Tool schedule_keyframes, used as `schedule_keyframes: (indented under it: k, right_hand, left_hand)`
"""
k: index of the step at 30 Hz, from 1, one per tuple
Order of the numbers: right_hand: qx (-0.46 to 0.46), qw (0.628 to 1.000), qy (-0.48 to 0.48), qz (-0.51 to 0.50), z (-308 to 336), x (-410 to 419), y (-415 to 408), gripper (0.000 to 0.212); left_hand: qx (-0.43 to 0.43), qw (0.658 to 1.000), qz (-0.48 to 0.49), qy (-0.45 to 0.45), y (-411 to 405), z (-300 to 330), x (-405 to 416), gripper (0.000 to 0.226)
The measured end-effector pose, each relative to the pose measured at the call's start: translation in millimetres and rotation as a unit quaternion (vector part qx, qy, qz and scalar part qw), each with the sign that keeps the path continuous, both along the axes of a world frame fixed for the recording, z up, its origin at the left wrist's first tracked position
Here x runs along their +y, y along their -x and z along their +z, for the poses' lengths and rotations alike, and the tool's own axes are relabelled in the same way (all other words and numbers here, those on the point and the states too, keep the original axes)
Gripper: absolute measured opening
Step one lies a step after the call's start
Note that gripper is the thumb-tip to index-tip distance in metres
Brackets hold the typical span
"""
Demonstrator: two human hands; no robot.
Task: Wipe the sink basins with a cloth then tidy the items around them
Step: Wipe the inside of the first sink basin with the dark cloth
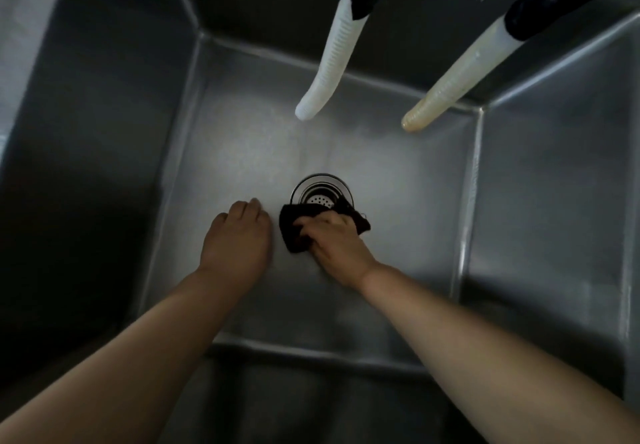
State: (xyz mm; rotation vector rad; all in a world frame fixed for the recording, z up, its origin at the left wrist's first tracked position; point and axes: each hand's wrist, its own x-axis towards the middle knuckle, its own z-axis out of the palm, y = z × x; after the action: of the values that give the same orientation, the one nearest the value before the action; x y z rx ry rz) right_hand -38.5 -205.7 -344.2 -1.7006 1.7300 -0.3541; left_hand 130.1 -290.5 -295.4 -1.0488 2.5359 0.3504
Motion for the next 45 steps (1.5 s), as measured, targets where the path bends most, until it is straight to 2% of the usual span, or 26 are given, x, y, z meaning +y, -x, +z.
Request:
schedule_keyframes:
  k: [2,4,7,9,11,14,16,18,20,22,26,32,34,38,42,45]
  right_hand:
    - [0.004,1.000,-0.005,0.010,4.0,17.6,2.8,0.028]
    - [0.022,0.999,-0.012,0.024,5.8,35.5,7.2,0.026]
    - [0.053,0.997,-0.047,0.020,14.0,47.0,21.6,0.028]
    - [0.036,0.995,-0.065,-0.068,25.7,41.9,35.4,0.028]
    - [-0.008,0.983,-0.026,-0.181,38.6,28.4,50.1,0.025]
    - [0.021,0.962,0.042,-0.270,47.0,4.1,72.8,0.020]
    - [0.065,0.966,0.074,-0.241,41.5,-6.9,87.3,0.023]
    - [0.126,0.977,0.005,-0.174,31.6,-7.8,93.9,0.033]
    - [0.185,0.971,-0.087,-0.126,21.5,4.5,90.2,0.045]
    - [0.209,0.965,-0.095,-0.124,18.1,23.2,82.5,0.051]
    - [0.208,0.968,-0.090,-0.110,21.4,69.5,66.8,0.052]
    - [0.109,0.989,-0.092,0.035,29.9,108.9,44.9,0.038]
    - [0.085,0.991,-0.096,0.027,36.3,100.2,47.2,0.033]
    - [0.088,0.993,-0.016,-0.080,46.3,63.6,74.5,0.042]
    - [0.178,0.974,0.054,-0.131,51.8,17.2,122.5,0.065]
    - [0.276,0.951,0.048,-0.131,59.1,-17.7,155.4,0.069]
  left_hand:
    - [-0.013,1.000,0.011,-0.007,-0.4,7.3,5.4,0.031]
    - [-0.027,0.999,0.023,-0.036,-0.5,13.6,11.5,0.041]
    - [-0.021,0.998,0.041,-0.032,-1.6,20.4,18.2,0.043]
    - [-0.010,0.999,0.044,-0.025,0.5,26.4,20.6,0.043]
    - [-0.014,0.999,0.040,-0.032,3.9,29.9,22.0,0.046]
    - [-0.007,0.998,0.034,-0.049,6.4,32.1,22.7,0.048]
    - [0.001,0.998,0.025,-0.063,5.3,29.7,24.2,0.044]
    - [-0.008,0.997,0.029,-0.077,5.6,30.7,26.0,0.041]
    - [-0.010,0.997,0.037,-0.072,6.3,32.2,28.7,0.043]
    - [-0.014,0.996,0.045,-0.072,6.1,33.4,30.4,0.043]
    - [-0.045,0.995,0.039,-0.074,5.4,35.9,30.1,0.042]
    - [-0.060,0.994,0.038,-0.087,10.7,38.5,34.2,0.041]
    - [-0.063,0.994,0.032,-0.088,12.7,39.1,36.0,0.041]
    - [-0.070,0.994,0.022,-0.085,18.4,38.9,35.5,0.041]
    - [-0.071,0.993,0.027,-0.085,30.3,37.7,33.4,0.041]
    - [-0.063,0.994,0.034,-0.087,40.6,35.6,33.0,0.040]
